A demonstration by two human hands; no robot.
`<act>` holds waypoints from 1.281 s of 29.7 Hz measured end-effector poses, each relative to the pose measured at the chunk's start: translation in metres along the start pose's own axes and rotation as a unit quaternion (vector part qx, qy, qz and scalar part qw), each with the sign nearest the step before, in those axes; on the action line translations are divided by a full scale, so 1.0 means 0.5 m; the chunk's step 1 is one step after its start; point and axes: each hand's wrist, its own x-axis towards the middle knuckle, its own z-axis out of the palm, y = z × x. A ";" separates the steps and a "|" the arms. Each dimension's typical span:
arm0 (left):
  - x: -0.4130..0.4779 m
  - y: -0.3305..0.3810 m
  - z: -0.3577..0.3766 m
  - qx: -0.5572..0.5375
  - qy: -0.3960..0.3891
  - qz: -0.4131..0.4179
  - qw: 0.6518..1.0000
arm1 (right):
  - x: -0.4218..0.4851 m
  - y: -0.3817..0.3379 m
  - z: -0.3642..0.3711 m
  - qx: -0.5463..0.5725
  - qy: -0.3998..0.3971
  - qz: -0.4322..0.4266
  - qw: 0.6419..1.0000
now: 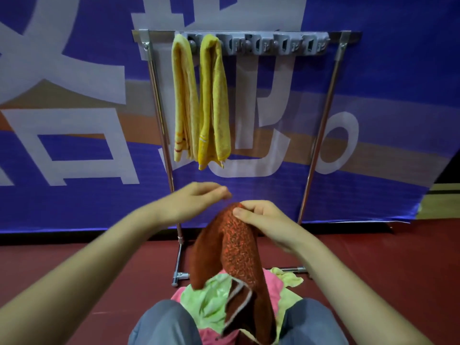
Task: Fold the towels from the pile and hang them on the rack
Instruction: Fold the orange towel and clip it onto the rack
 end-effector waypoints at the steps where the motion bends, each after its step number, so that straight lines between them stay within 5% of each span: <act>1: 0.004 0.003 0.018 -0.038 -0.008 0.023 0.999 | 0.000 -0.008 0.001 -0.003 -0.002 0.000 1.000; 12: 0.011 0.030 0.049 -0.148 0.034 0.058 0.987 | -0.018 -0.044 -0.009 0.072 0.007 0.023 0.997; 20: 0.015 0.062 -0.016 -0.268 0.190 0.047 0.943 | -0.034 0.014 0.004 0.140 0.033 0.108 0.984; 24: 0.002 0.019 -0.035 -0.264 0.176 -0.008 0.948 | -0.036 -0.015 -0.011 0.205 0.073 0.070 0.973; 28: 0.001 -0.031 0.004 -0.187 0.060 -0.099 0.976 | -0.014 -0.057 -0.031 0.244 0.100 0.054 0.963; 31: 0.022 -0.013 0.056 -0.280 -0.023 -0.065 0.958 | -0.002 -0.079 -0.028 0.217 0.075 0.050 0.972; 34: 0.042 0.027 0.072 -0.380 -0.023 -0.027 0.924 | 0.007 -0.092 -0.026 0.227 0.067 0.058 0.970; 38: 0.047 0.044 0.071 -0.301 -0.022 0.016 0.953 | -0.001 -0.096 -0.048 0.211 0.088 0.059 0.972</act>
